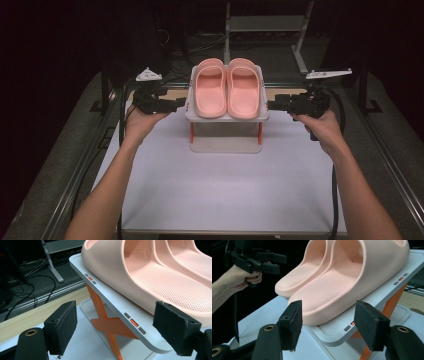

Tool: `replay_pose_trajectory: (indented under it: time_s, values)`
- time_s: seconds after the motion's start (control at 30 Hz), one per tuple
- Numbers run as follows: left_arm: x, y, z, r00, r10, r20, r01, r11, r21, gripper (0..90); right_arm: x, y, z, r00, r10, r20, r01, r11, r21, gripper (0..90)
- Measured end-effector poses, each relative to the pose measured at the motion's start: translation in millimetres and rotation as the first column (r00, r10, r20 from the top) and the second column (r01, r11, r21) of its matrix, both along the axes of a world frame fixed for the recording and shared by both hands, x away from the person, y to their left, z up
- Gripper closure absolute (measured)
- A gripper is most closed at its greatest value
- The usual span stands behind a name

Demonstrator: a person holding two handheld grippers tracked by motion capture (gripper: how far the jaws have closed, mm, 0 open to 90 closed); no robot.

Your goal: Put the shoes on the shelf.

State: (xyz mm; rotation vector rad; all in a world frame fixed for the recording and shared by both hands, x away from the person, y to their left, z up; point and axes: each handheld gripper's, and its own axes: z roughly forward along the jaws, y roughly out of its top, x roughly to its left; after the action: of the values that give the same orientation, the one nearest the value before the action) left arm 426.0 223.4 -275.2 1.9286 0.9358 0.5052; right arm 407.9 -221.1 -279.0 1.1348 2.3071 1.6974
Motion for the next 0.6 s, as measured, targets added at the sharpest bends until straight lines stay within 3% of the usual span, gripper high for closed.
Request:
replay_pose_trajectory:
  time_s: [0.6]
  values:
    - [-10.0,-1.4,-4.1,0.9997,-0.021,0.01,0.021,0.9998,-0.007,17.4,-13.9,-11.9,-16.4,0.9999,-0.003,-0.011,0.003,1.0,0.021,37.1]
